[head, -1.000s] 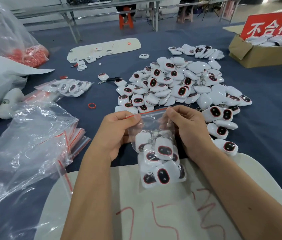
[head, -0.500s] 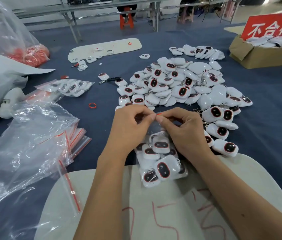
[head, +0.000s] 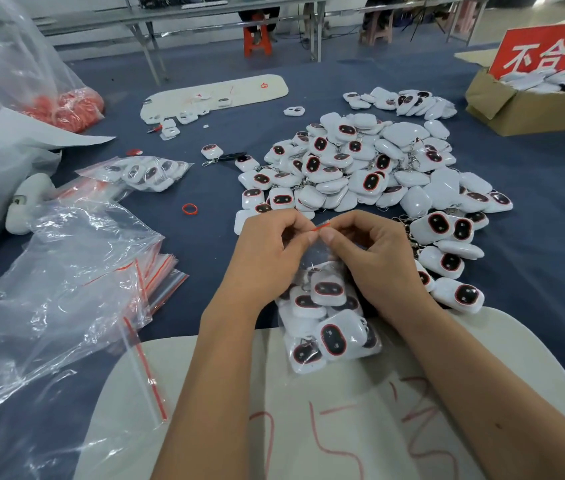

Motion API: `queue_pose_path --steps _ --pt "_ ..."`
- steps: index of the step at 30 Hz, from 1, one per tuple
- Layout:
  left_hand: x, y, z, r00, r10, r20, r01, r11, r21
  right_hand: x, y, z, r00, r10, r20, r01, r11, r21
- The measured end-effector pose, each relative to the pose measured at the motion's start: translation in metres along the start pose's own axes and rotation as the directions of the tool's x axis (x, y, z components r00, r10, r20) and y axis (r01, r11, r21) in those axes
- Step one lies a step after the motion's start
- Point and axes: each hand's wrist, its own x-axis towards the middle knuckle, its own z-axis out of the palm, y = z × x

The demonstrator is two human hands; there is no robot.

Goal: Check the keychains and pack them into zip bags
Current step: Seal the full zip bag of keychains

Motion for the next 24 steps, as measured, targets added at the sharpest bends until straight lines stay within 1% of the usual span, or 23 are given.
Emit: queue_pose_path --steps 4,8,11,13,16,19,22,24 --pt "0.0001 -0.0037 -0.0021 0.999 -0.038 -0.024 0.037 0.999 -0.004 0.0004 -0.0004 0.0001 0.999 0.020 -0.032 -0.021 0.999 -0.028" --pt "0.0011 -0.0034 -0.0015 0.999 -0.040 -0.020 0.041 0.999 0.014 0.0010 -0.0003 0.0007 0.996 0.058 -0.062 -0.059 0.998 -0.016" --pt "0.0003 -0.0015 0.0007 0.999 -0.032 -0.010 0.032 0.999 -0.001 0.0024 -0.0012 -0.0009 0.996 0.083 -0.031 -0.083 0.997 0.011" --pt "0.0000 -0.0031 -0.0007 0.999 -0.043 -0.006 0.043 0.999 0.005 0.0017 -0.0013 -0.0005 0.996 0.083 -0.012 -0.083 0.996 -0.025" --pt "0.0002 -0.0076 -0.0053 0.997 -0.077 -0.004 0.077 0.997 0.024 0.0010 0.0001 0.0008 0.994 0.100 -0.050 -0.102 0.994 -0.048" --pt "0.0002 -0.0072 -0.0040 0.997 -0.080 0.010 0.079 0.996 0.044 0.0010 -0.0003 0.0007 0.992 0.111 -0.064 -0.115 0.991 -0.063" --pt "0.0003 -0.0066 -0.0025 0.996 -0.092 -0.009 0.092 0.996 0.004 0.0005 -0.0010 -0.0007 0.987 0.130 -0.091 -0.134 0.990 -0.034" --pt "0.0002 -0.0088 -0.0046 0.991 -0.126 -0.034 0.125 0.992 -0.032 -0.0001 -0.0009 -0.0011 0.983 0.144 -0.112 -0.146 0.989 -0.013"
